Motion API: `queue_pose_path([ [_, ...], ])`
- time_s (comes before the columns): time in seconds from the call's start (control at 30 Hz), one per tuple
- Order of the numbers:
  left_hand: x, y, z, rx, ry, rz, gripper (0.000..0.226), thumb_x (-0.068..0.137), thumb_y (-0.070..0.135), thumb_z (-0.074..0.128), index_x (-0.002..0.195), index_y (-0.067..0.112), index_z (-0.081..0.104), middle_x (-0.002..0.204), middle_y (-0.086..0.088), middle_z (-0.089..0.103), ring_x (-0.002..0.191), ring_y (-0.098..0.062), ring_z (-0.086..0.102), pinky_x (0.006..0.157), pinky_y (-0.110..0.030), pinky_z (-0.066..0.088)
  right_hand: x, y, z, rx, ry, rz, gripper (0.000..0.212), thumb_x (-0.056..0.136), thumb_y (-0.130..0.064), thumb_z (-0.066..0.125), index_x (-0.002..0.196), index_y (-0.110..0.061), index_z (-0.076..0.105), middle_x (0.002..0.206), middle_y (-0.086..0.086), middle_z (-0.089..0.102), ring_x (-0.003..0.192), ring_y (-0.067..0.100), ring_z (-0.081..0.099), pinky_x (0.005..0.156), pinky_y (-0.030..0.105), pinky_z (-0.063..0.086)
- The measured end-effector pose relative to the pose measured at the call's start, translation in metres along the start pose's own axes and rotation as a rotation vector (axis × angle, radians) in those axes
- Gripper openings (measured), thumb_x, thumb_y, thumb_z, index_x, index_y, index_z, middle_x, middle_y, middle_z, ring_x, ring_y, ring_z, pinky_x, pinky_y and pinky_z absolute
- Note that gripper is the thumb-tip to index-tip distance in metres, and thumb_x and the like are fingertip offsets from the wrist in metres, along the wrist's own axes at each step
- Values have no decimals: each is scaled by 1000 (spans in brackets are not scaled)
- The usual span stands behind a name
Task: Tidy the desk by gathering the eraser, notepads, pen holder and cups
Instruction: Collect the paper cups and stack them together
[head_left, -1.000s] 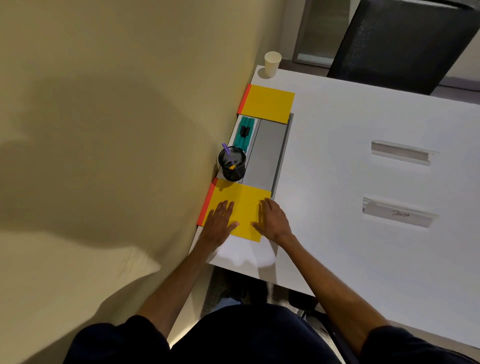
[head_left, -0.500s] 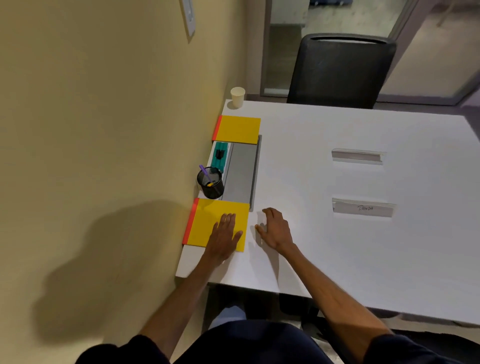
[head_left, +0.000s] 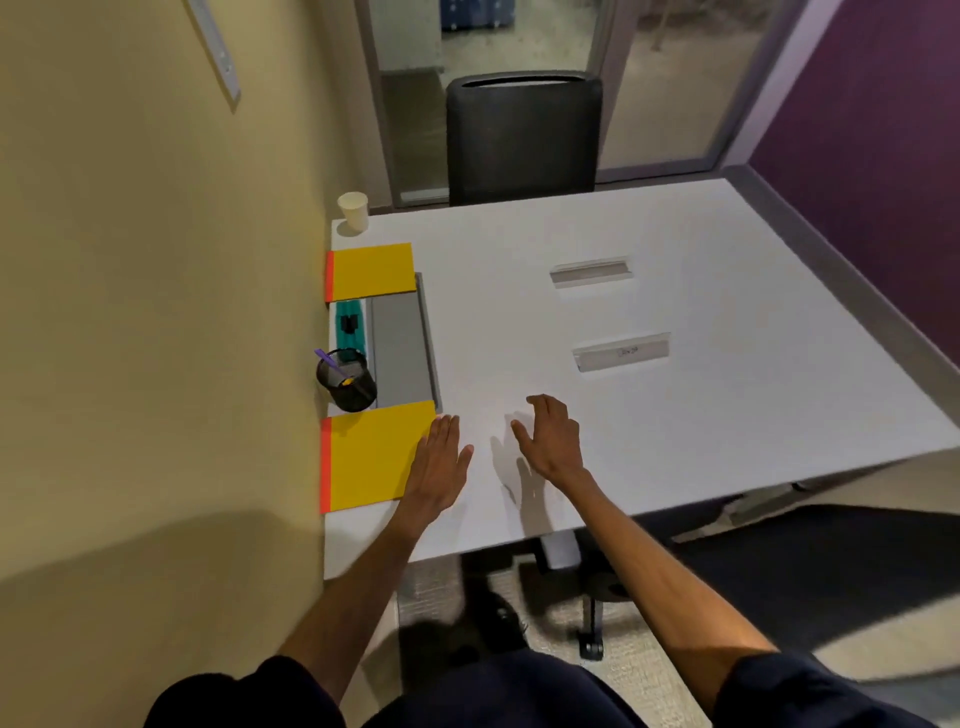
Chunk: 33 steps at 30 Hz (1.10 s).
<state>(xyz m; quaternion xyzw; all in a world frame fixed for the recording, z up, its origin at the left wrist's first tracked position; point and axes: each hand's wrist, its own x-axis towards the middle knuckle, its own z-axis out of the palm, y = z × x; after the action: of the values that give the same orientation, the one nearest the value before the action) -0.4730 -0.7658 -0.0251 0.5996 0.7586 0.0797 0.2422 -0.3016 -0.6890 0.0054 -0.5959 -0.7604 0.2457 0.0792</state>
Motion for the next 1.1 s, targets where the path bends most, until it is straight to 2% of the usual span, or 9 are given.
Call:
queue_pose_path([
  [0.33, -21, 61, 23, 9, -25, 201, 59, 108, 35, 23, 158, 9, 6, 167, -7, 2, 156, -19, -1, 128, -39, 1, -71, 39, -42, 125, 280, 184, 52, 102, -36, 47, 147, -11, 39, 152, 6, 40, 145, 23, 32, 114, 46, 31],
  [0.6, -31, 168, 11, -6, -12, 433, 56, 109, 33, 21, 159, 10, 9, 167, -7, 5, 156, -19, 3, 127, -38, 2, -115, 85, -97, 127, 467, 289, 49, 105, -35, 40, 147, -11, 39, 152, 5, 40, 143, 23, 33, 114, 45, 32],
  [0.77, -45, 216, 11, 27, -25, 543, 59, 108, 40, 19, 159, 12, 9, 167, -5, 5, 156, -19, 2, 128, -41, 3, -148, 125, -142, 152, 595, 360, 48, 105, -35, 40, 146, -10, 39, 150, 6, 42, 142, 23, 34, 113, 46, 32],
  [1.0, -82, 316, 39, -2, -66, 680, 64, 106, 48, 18, 159, 14, 9, 167, -6, 6, 156, -21, 3, 127, -45, 6, -224, 201, -200, 63, 749, 426, 46, 105, -35, 40, 143, -9, 45, 146, 8, 46, 137, 25, 40, 111, 44, 36],
  [1.1, -100, 366, 55, 1, -92, 757, 66, 105, 50, 18, 159, 14, 8, 167, -7, 6, 156, -21, 5, 127, -45, 7, -259, 237, -221, 81, 848, 471, 40, 104, -32, 43, 136, -9, 50, 138, 8, 52, 131, 26, 45, 107, 44, 37],
])
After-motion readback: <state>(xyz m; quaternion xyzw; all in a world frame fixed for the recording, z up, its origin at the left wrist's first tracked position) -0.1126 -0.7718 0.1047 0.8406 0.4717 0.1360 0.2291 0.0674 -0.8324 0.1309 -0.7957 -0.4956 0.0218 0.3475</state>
